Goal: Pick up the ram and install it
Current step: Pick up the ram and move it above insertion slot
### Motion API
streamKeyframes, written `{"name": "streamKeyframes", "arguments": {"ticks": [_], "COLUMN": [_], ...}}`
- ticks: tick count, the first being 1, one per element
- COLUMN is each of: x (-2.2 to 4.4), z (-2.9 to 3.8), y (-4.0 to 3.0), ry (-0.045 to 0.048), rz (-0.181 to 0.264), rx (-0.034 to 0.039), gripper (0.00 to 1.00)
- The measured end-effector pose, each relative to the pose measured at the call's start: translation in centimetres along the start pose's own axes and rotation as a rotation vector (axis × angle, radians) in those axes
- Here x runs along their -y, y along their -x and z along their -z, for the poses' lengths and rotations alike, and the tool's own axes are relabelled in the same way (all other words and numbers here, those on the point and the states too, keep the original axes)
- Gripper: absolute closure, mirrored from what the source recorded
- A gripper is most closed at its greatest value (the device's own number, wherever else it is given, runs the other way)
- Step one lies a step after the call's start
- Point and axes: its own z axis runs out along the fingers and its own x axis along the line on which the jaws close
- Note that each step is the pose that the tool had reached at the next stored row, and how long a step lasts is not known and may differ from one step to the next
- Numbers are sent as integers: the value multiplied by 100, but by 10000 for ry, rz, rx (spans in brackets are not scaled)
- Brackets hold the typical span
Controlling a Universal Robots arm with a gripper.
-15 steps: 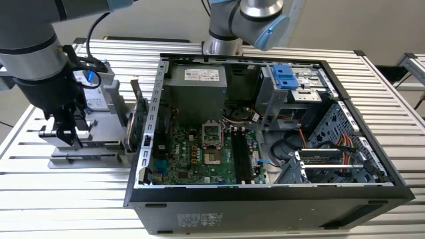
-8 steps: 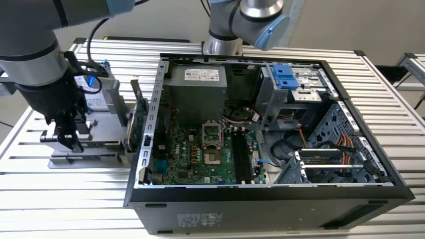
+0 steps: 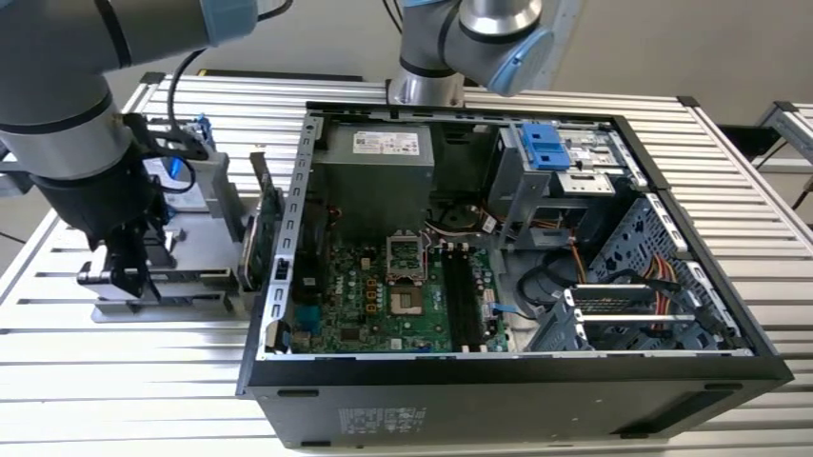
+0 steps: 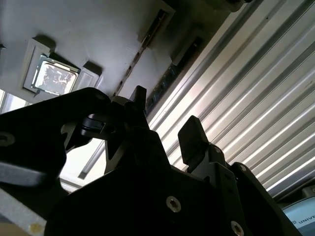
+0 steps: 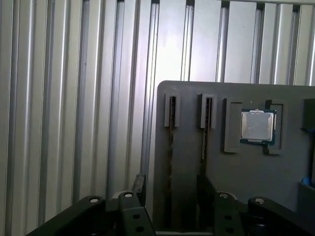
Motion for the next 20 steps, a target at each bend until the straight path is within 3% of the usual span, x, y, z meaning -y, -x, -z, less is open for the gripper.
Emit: {"name": "streamKeyframes", "arguments": {"ticks": [6,12,20], "x": [0,3,6], "z": [-71,-176,-267], "y": [-36,-36,-33], "ry": [1,7,8], "rz": [-41,-244,-308], "rx": [2,7,9], "gripper": [0,0,0]}}
